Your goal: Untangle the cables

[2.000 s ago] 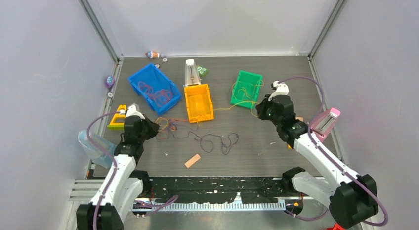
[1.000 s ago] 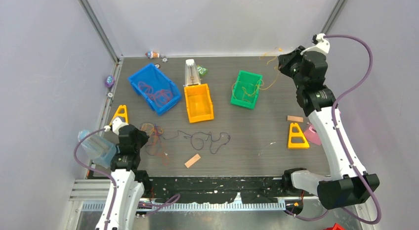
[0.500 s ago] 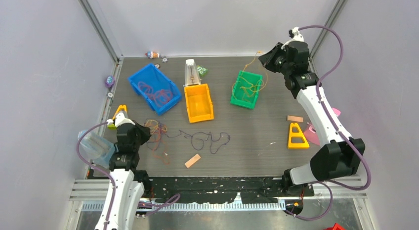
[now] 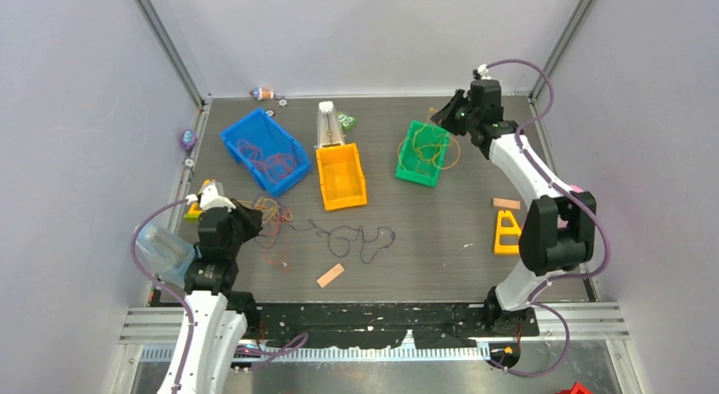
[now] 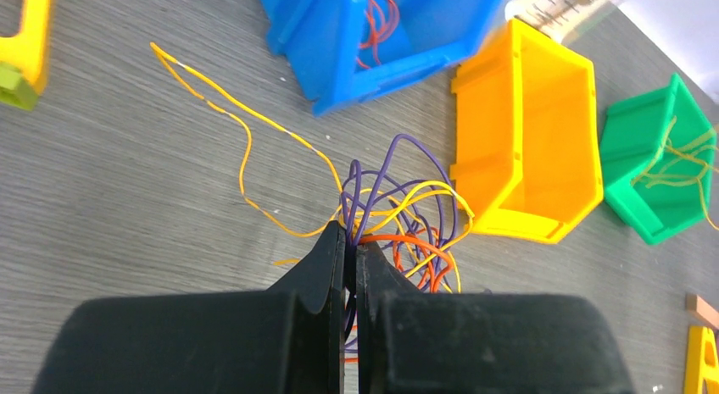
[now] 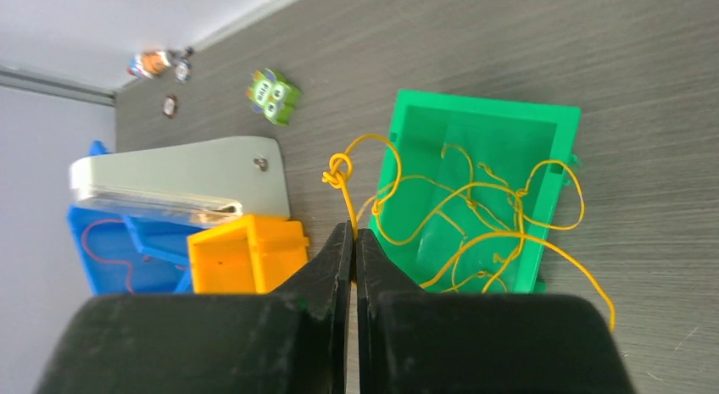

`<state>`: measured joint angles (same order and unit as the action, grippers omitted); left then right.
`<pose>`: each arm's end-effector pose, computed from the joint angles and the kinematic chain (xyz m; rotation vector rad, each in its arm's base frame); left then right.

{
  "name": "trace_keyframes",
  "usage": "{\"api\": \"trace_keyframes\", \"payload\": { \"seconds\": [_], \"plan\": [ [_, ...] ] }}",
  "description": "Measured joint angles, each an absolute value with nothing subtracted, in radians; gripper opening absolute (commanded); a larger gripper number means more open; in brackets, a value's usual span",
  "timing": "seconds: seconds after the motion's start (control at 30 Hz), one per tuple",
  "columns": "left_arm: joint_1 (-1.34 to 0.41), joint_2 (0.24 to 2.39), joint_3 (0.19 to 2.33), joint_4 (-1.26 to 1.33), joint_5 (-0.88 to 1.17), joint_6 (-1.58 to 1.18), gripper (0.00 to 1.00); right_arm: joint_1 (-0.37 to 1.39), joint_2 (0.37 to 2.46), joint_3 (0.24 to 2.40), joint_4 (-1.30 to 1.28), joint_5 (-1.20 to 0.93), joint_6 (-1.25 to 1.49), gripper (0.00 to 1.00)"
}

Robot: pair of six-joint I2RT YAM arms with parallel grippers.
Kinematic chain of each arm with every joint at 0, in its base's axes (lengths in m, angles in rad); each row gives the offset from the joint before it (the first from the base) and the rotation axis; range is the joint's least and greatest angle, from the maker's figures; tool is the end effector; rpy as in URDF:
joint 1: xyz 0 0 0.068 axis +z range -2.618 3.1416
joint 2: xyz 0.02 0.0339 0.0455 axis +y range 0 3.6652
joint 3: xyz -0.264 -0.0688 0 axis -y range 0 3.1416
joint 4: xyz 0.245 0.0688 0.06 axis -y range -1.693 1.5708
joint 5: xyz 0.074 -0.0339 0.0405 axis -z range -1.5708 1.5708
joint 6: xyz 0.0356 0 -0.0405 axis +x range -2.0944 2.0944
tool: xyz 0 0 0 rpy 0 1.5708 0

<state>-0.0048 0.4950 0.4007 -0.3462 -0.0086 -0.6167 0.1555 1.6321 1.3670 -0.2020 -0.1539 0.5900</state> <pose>0.1364 -0.0003 0.2288 -0.6175 1.9365 -0.3858 0.3803 0.0651 0.3216 0.3531 2.0594 0.6178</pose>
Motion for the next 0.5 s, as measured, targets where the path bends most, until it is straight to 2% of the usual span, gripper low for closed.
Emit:
{"api": "trace_keyframes", "payload": {
  "seconds": [0.3, 0.5],
  "plan": [
    [-0.068, 0.541, 0.425, -0.340, 0.017, -0.593, 0.00, 0.193, 1.884, 1.491, -0.274, -0.149, 0.562, 0.05],
    [-0.098, 0.542, 0.425, -0.340, 0.016, -0.580, 0.00, 0.223, 2.029, 1.619, -0.387, -0.018, 0.512, 0.05]
  ]
}}
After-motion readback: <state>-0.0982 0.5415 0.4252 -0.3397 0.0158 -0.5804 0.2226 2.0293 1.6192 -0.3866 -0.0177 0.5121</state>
